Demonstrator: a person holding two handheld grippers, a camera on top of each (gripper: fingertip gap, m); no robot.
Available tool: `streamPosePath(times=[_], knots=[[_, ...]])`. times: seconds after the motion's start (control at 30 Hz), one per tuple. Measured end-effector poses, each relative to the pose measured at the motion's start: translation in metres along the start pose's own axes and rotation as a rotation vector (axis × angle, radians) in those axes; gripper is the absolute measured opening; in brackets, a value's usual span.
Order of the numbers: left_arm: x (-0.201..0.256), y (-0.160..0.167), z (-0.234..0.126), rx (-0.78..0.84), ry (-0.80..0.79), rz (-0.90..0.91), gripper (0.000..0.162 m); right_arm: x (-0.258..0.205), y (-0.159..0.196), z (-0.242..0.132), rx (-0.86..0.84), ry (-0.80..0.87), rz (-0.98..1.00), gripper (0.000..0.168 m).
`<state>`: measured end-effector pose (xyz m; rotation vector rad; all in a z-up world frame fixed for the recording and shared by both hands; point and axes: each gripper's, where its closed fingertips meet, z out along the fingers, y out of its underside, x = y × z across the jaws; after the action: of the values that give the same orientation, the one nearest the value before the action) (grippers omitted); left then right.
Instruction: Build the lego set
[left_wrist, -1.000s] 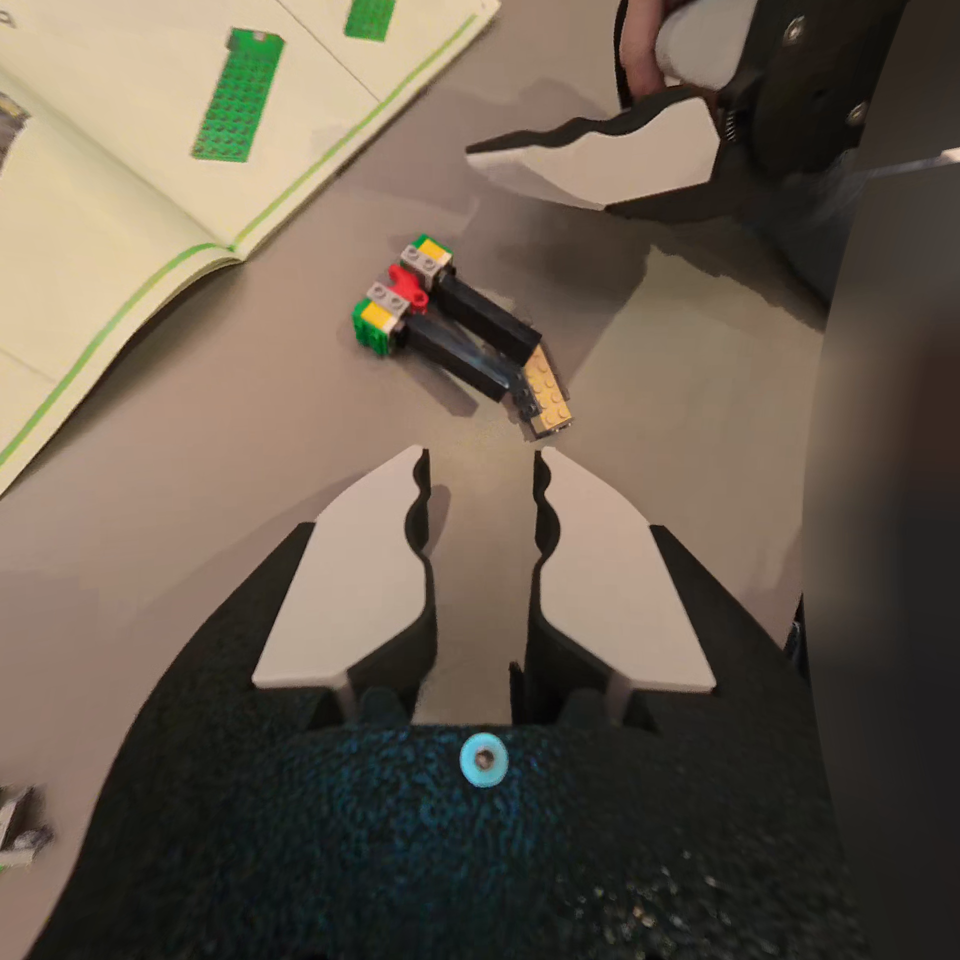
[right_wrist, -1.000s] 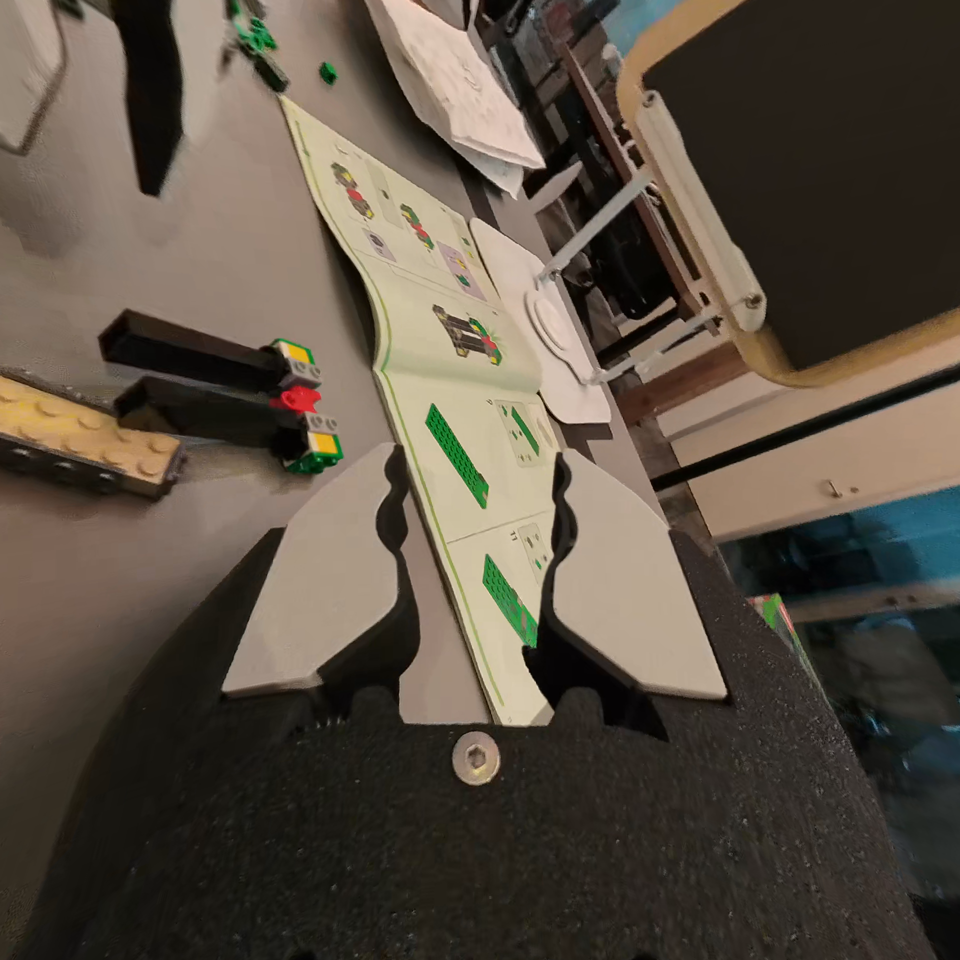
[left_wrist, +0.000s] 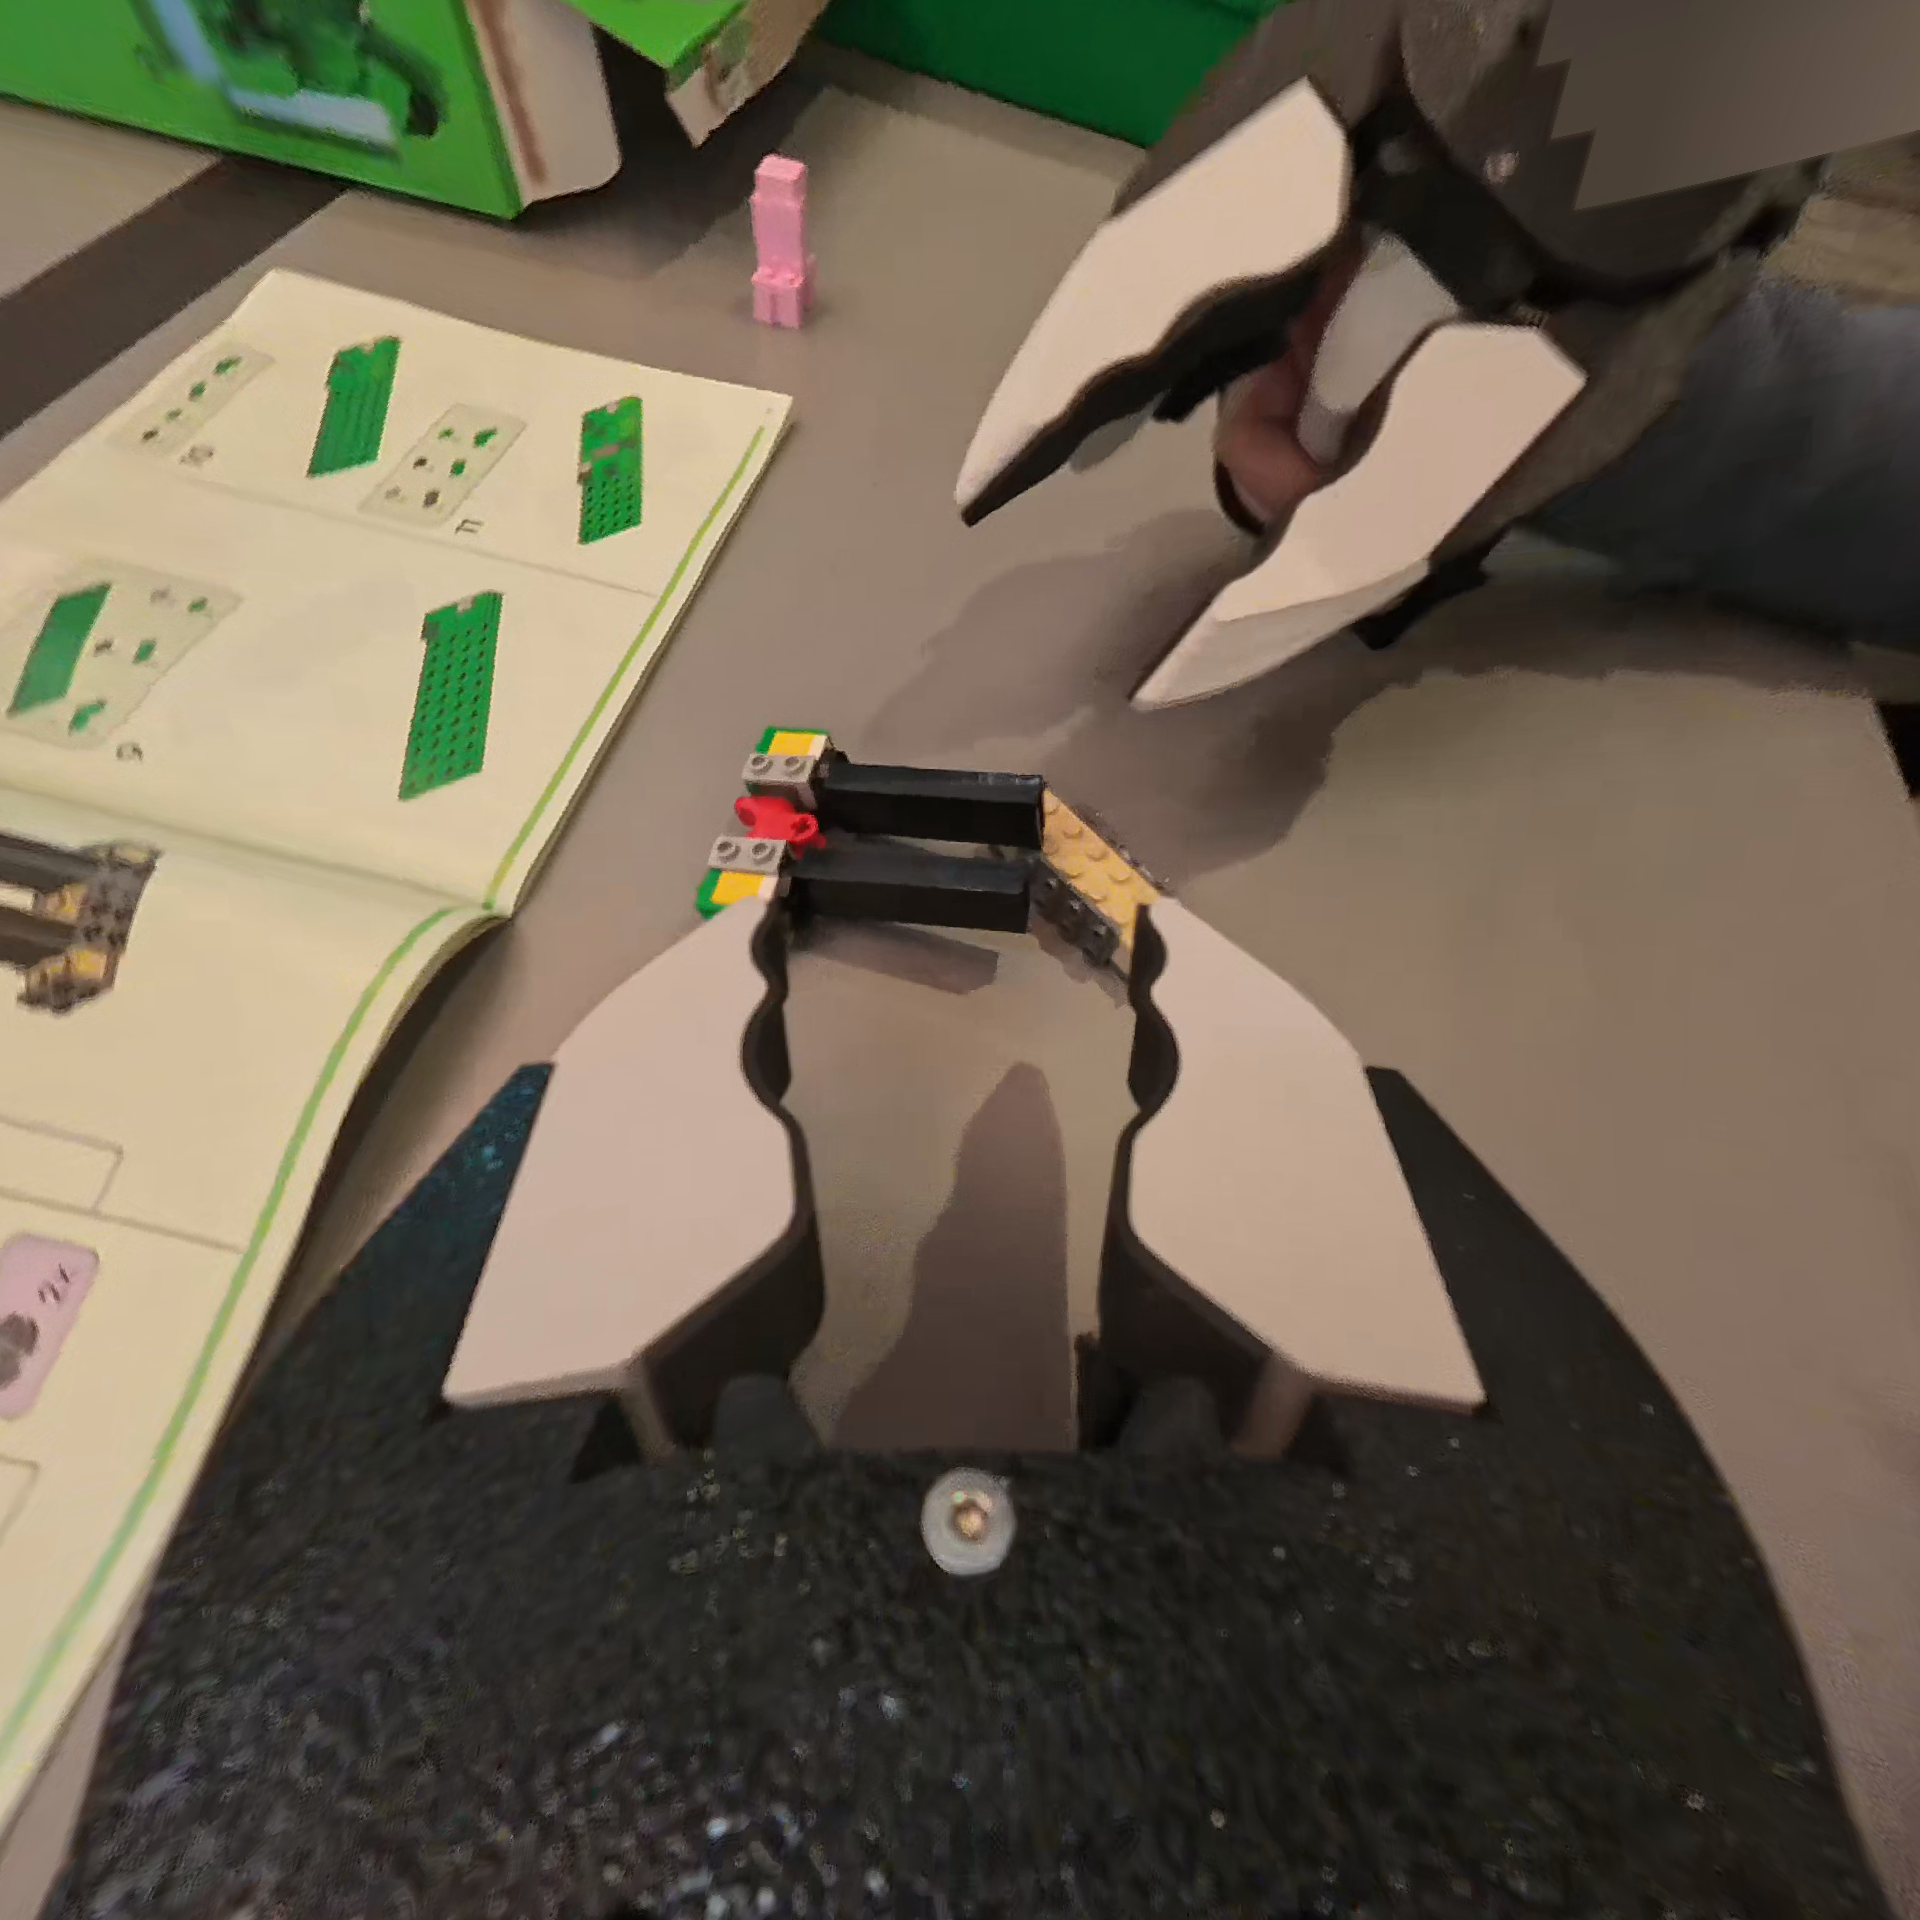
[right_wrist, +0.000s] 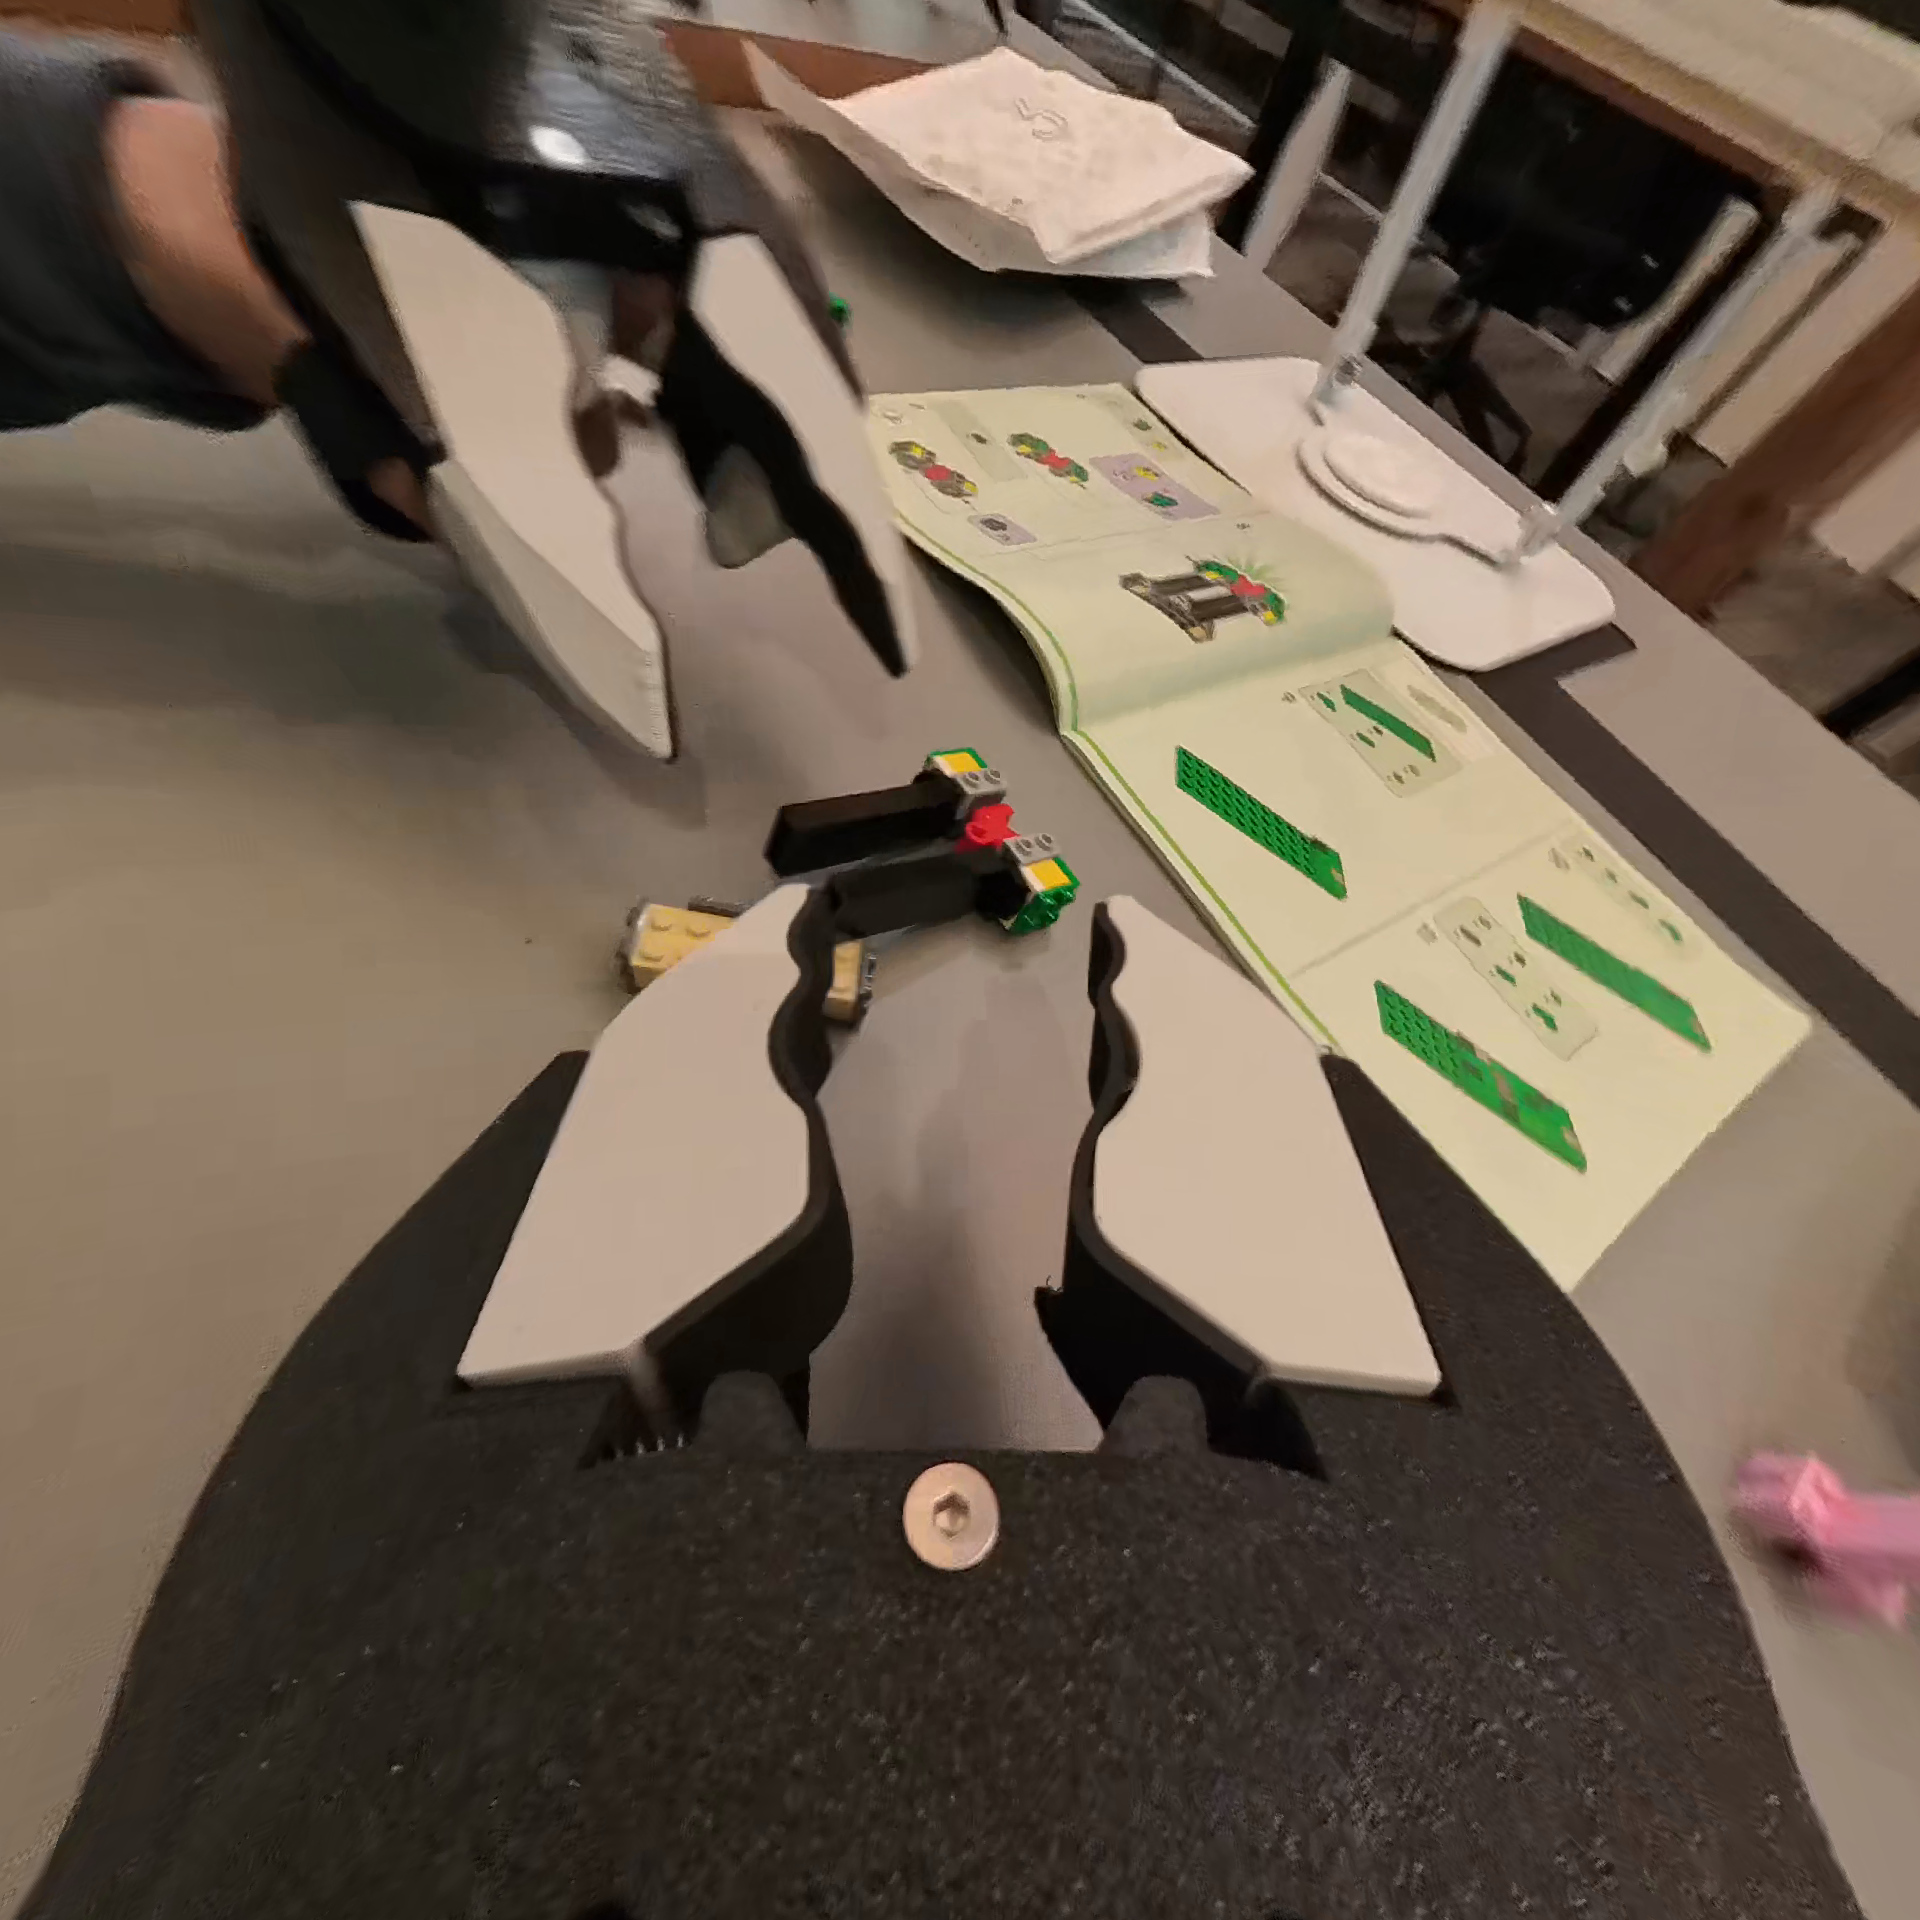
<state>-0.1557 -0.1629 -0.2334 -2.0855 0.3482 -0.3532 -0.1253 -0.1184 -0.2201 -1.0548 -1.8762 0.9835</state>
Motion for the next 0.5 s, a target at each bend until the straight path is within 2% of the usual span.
streamPosePath(times=[0.1,0.27,0.5], knots=[[-0.002,0.004,0.008,-0.060,0.039,0.069,0.073,-0.009,-0.004,-0.003,0.032,-0.148,-0.073,0.059],[-0.014,0.013,0.025,-0.169,0.040,0.116,0.088,-0.005,-0.003,0.012,0.030,-0.368,-0.028,0.083],[-0.021,0.016,0.039,-0.180,0.107,0.096,0.078,-0.003,0.011,0.033,-0.050,-0.551,0.000,0.089]])
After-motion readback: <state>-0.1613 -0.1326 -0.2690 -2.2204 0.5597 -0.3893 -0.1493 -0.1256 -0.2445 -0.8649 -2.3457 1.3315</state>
